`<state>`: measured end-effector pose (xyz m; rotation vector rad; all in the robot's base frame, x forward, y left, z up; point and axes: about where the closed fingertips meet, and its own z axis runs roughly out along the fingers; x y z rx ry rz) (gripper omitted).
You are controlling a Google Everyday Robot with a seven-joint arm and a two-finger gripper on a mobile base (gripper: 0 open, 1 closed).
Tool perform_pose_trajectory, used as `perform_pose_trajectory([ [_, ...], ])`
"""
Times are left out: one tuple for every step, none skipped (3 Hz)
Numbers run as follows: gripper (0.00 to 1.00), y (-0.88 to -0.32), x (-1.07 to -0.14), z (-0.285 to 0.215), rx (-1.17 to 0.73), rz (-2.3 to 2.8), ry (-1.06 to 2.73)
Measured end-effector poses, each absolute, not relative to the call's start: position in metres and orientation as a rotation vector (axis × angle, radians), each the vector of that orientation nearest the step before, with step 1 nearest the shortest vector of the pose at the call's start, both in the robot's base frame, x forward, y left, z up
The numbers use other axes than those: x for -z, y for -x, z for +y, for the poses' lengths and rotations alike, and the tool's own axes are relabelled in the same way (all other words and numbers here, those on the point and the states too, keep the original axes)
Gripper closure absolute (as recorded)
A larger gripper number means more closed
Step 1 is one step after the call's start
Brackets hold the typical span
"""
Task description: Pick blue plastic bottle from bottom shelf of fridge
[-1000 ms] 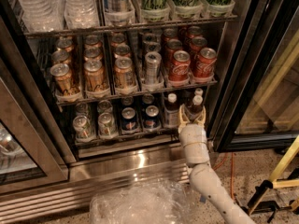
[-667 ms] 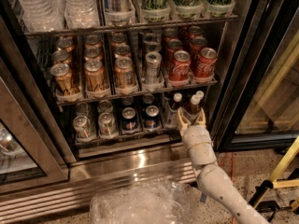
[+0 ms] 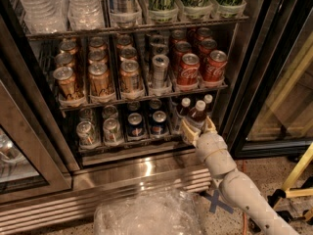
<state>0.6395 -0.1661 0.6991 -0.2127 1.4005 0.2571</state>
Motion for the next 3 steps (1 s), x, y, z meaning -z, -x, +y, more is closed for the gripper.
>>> perform_pose_trajectory([
  [1.00, -0.639, -0.699, -0.166, -0.257, 1.400, 0.213],
  [1.00, -0.622, -0.700, -0.154, -0.296, 1.421, 0.244],
  [1.00, -0.622, -0.700, -0.154, -0.296, 1.421, 0.244],
])
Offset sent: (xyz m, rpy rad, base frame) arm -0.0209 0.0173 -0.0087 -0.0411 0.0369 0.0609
